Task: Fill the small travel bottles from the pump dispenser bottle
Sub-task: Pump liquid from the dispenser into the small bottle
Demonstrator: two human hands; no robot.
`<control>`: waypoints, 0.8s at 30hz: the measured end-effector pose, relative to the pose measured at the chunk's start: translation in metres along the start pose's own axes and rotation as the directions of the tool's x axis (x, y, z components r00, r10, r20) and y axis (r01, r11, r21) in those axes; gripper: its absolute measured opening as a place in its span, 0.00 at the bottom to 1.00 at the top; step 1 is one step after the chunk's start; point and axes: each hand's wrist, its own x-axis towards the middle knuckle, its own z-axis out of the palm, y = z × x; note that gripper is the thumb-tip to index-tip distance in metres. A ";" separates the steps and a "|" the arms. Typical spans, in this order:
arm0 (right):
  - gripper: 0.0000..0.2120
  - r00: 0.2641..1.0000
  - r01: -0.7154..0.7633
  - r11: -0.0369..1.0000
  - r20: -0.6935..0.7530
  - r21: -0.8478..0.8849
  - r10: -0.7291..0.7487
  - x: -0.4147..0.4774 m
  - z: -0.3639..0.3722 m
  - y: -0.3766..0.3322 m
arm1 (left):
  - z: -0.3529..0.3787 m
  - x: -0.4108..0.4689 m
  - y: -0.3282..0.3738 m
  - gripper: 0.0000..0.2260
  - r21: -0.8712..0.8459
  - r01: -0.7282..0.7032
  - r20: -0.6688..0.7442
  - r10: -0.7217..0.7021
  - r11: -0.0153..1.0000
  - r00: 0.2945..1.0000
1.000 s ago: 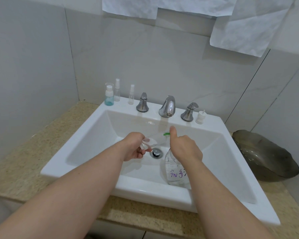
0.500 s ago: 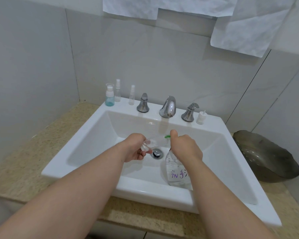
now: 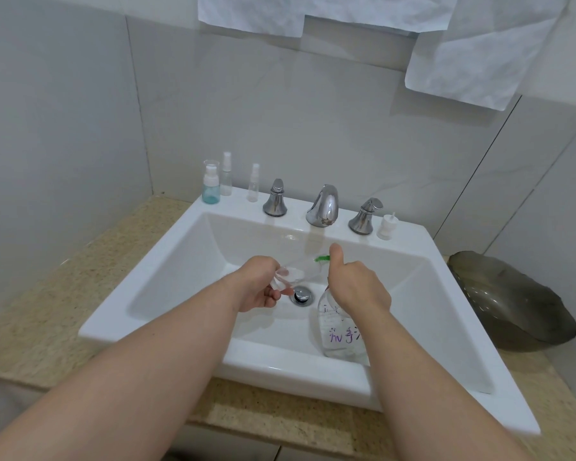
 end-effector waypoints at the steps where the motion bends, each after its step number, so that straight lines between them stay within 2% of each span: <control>1: 0.37 1.000 0.000 1.000 0.001 0.001 0.000 0.000 0.000 0.000 | 0.000 0.000 0.000 0.11 0.003 0.001 -0.002 -0.001 1.000 1.000; 8: 0.26 1.000 -0.016 0.999 0.015 0.041 0.016 0.002 -0.001 -0.001 | 0.000 0.001 0.000 0.11 0.004 0.006 -0.005 -0.006 1.000 1.000; 21: 0.23 1.000 0.009 0.999 0.009 0.043 -0.010 0.005 0.000 -0.002 | 0.000 0.002 -0.001 0.11 0.039 0.019 0.003 -0.019 0.999 1.000; 24: 0.25 1.000 0.019 1.000 0.001 0.024 -0.019 0.003 0.000 -0.001 | 0.000 0.001 -0.001 0.11 0.031 0.019 0.002 -0.019 0.999 1.000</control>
